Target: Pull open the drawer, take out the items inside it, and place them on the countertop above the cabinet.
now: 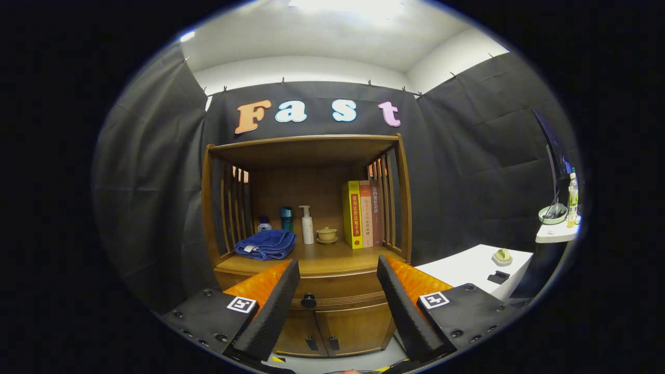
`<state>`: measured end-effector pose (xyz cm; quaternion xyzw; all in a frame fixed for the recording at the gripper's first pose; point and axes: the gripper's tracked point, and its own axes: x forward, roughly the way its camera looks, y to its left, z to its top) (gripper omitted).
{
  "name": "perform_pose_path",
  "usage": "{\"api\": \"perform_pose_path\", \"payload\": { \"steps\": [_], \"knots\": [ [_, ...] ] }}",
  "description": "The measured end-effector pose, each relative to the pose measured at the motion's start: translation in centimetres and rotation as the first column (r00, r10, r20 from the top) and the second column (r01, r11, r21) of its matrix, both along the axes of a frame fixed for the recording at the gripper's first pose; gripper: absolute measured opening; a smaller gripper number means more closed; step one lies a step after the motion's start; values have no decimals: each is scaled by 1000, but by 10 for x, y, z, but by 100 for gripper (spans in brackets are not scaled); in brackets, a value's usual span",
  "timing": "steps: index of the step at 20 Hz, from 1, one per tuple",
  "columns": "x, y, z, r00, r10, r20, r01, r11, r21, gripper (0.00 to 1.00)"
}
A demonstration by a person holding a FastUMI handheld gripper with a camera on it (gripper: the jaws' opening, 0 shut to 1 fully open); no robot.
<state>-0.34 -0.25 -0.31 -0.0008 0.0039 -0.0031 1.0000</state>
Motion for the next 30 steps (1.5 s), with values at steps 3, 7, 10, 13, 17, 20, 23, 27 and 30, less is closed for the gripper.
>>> {"api": "perform_pose_path", "payload": {
  "steps": [3, 7, 10, 13, 17, 20, 23, 27, 30],
  "knots": [
    [0, 1, 0, 1000, 0, 0, 0, 1000, -2, 98],
    [-1, 1, 0, 1000, -1, -1, 1, 1000, -2, 98],
    [-1, 0, 0, 1000, -4, -2, 4, 1000, -3, 98],
    [0, 0, 0, 1000, -2, -3, 2, 1000, -3, 98],
    [-2, 2, 0, 1000, 0, -3, 0, 1000, -5, 98],
    [-1, 2, -1, 1000, 1, -5, -1, 1000, -6, 98],
    [0, 1, -2, 1000, -3, -6, 3, 1000, -2, 98],
    [1, 5, -6, 1000, 6, -17, -6, 1000, -6, 98],
    [3, 8, -8, 1000, 10, -22, -10, 1000, -12, 98]
  ]
}}
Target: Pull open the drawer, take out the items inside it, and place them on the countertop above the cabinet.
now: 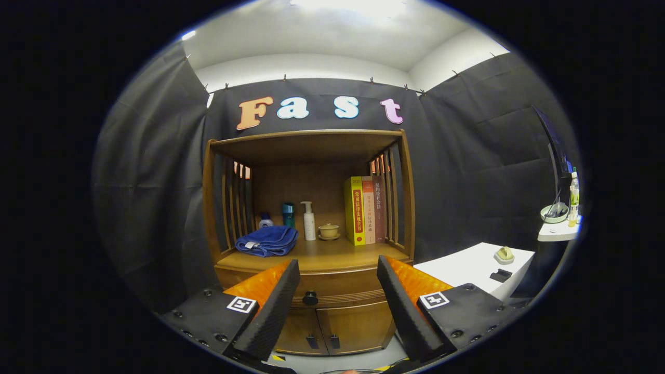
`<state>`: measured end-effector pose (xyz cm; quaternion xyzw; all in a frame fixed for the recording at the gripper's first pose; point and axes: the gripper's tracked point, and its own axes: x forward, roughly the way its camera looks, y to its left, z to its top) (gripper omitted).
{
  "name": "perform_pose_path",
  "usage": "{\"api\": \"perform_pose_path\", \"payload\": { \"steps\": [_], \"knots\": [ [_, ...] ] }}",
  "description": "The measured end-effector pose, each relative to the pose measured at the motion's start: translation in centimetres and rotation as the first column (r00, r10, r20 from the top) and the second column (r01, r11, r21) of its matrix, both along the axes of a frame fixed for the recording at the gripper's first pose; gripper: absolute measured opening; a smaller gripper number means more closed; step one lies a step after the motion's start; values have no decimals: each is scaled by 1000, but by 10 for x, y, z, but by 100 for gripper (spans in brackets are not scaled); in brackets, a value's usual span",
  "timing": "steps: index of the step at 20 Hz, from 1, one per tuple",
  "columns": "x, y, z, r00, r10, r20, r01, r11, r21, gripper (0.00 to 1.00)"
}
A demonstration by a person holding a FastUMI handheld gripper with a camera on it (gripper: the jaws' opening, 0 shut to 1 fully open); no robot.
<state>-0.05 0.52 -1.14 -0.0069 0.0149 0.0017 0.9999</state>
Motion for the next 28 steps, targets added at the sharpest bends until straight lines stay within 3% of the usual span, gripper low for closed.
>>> {"api": "perform_pose_path", "payload": {
  "steps": [15, 28],
  "knots": [
    [53, 43, -27, 997, 83, 0, -83, 996, -32, 98],
    [98, 59, -139, 991, 117, -66, -117, 993, 1, 98]
  ]
}}
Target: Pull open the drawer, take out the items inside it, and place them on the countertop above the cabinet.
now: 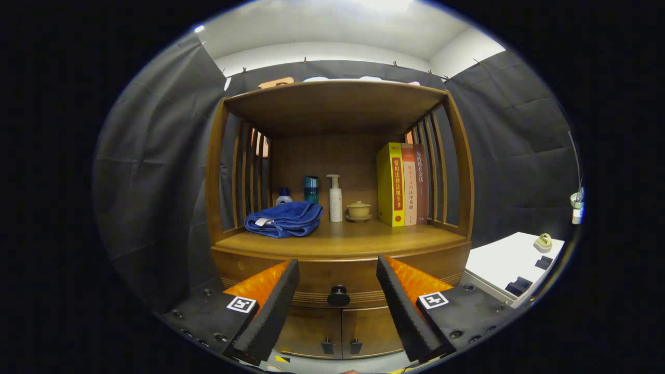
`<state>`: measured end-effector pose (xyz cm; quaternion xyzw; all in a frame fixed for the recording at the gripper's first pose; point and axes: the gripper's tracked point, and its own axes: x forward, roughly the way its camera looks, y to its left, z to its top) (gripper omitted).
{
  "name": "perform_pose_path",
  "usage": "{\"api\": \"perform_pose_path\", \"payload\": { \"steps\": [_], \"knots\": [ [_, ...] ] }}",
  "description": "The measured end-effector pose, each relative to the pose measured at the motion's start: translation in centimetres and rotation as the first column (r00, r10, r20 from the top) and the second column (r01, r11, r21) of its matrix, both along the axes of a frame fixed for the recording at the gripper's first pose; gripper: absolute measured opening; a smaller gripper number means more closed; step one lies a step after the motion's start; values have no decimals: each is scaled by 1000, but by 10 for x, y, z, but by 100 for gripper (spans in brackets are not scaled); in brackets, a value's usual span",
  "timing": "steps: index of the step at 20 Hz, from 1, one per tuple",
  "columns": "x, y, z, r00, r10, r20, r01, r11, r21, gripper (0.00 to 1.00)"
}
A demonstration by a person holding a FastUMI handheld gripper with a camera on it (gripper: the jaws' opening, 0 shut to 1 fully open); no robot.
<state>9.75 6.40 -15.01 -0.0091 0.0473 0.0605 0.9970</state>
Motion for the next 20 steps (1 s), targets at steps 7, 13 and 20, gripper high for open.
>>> {"api": "perform_pose_path", "payload": {
  "steps": [7, 13, 20],
  "knots": [
    [29, -5, -75, 994, -39, -102, 35, 999, -38, 98],
    [35, -6, -116, 988, -59, -145, 44, 993, -107, 98],
    [55, 2, -147, 978, -39, -204, 18, 994, -105, 92]
  ]
}}
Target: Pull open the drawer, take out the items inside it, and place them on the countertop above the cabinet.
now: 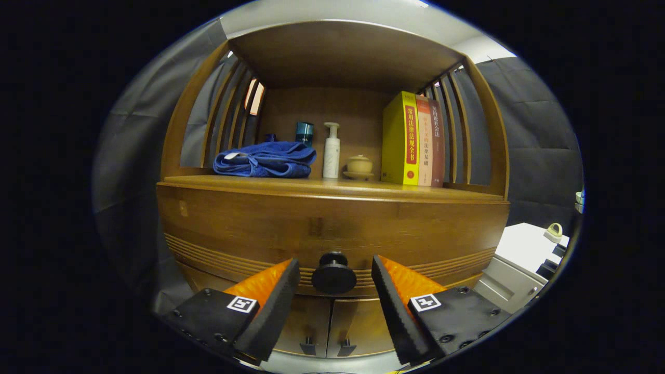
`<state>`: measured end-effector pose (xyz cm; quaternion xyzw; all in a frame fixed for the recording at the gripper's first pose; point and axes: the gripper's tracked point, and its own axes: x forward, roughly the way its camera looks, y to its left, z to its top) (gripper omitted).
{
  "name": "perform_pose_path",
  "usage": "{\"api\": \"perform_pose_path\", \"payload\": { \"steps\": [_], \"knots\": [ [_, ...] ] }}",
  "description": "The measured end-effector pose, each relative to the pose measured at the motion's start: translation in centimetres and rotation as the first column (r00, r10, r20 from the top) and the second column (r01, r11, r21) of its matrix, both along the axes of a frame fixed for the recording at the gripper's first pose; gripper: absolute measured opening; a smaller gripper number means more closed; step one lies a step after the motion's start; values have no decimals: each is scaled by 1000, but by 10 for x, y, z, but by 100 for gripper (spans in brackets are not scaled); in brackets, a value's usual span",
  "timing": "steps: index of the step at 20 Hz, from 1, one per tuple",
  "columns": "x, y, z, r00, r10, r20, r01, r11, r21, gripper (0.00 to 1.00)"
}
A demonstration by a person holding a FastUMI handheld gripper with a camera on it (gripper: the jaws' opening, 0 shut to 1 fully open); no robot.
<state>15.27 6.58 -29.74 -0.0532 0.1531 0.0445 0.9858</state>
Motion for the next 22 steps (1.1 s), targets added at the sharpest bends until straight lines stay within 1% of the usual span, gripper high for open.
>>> {"api": "perform_pose_path", "payload": {
  "steps": [3, 7, 10, 11, 14, 16, 19, 20, 22],
  "knots": [
    [6, -3, -9, 1000, -12, -19, 12, 1000, 6, 92],
    [10, 4, -13, 1000, 0, -23, 0, 1000, 20, 92],
    [6, 8, -14, 1000, 5, -30, -4, 1000, 23, 88],
    [6, 9, -15, 1000, 4, -30, -3, 1000, 29, 80],
    [6, -1, -14, 999, -17, -31, 19, 999, 43, 67],
    [8, 0, -16, 999, -1, -36, 4, 997, 74, 57],
    [10, -1, -16, 1000, 4, -23, -4, 999, 32, 44],
    [11, -1, -15, 1000, 2, -21, -2, 1000, 27, 43],
    [13, -2, -16, 1000, -4, -31, 5, 999, 43, 39]
  ]
}}
